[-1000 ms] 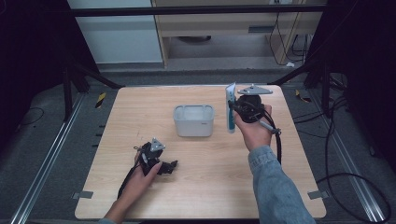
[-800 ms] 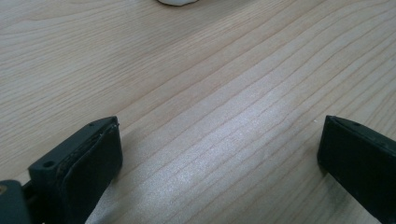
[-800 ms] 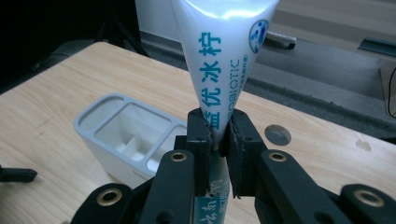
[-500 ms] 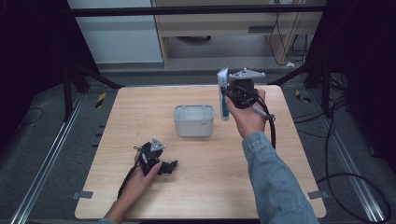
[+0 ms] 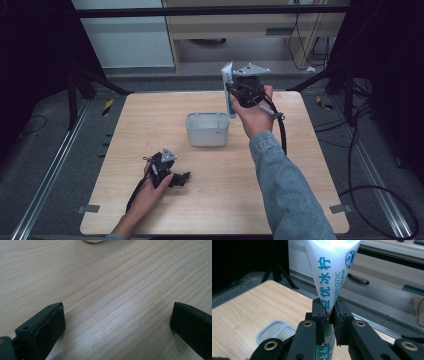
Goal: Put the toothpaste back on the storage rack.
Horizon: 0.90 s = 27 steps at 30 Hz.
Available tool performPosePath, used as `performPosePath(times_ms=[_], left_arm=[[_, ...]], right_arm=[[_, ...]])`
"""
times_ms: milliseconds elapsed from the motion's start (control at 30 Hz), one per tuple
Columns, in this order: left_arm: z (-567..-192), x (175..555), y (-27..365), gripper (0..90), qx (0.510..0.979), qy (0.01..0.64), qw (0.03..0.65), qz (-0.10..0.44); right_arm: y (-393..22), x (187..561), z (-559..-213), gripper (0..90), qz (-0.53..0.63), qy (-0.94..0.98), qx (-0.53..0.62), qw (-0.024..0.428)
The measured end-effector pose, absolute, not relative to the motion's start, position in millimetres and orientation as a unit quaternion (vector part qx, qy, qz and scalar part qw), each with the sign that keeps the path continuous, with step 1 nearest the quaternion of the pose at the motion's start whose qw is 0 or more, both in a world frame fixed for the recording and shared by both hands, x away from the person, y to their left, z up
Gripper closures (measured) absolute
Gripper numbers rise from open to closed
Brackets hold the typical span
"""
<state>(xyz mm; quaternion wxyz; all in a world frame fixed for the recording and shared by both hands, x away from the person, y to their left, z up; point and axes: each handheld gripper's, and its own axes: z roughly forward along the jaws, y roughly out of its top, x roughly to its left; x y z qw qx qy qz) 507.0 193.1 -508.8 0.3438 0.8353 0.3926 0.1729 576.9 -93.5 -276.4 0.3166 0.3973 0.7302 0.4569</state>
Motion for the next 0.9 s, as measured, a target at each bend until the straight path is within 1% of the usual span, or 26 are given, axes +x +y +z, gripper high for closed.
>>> performPosePath(times_ms=[100,300,567,733,900], left_arm=[[-508.8,507.1,193.1,0.0,0.835,0.393,0.344,0.173],[-508.8,507.1,193.1,0.0,0.835,0.393,0.344,0.173],[-508.8,507.1,193.1,0.0,0.835,0.392,0.344,0.173],[-508.8,507.1,193.1,0.0,0.835,0.393,0.344,0.173],[-508.8,507.1,193.1,0.0,0.835,0.392,0.344,0.172]], right_arm=[[-89.9,576.7,-272.8,80.4,0.466,0.726,0.387,0.326],[-77.7,581.3,-268.2,80.4,0.472,0.729,0.381,0.318],[-65.1,585.0,-271.8,80.4,0.480,0.726,0.384,0.308],[-56.1,587.2,-275.9,80.3,0.492,0.722,0.389,0.291],[-46.4,589.7,-281.6,80.3,0.488,0.727,0.384,0.293]])
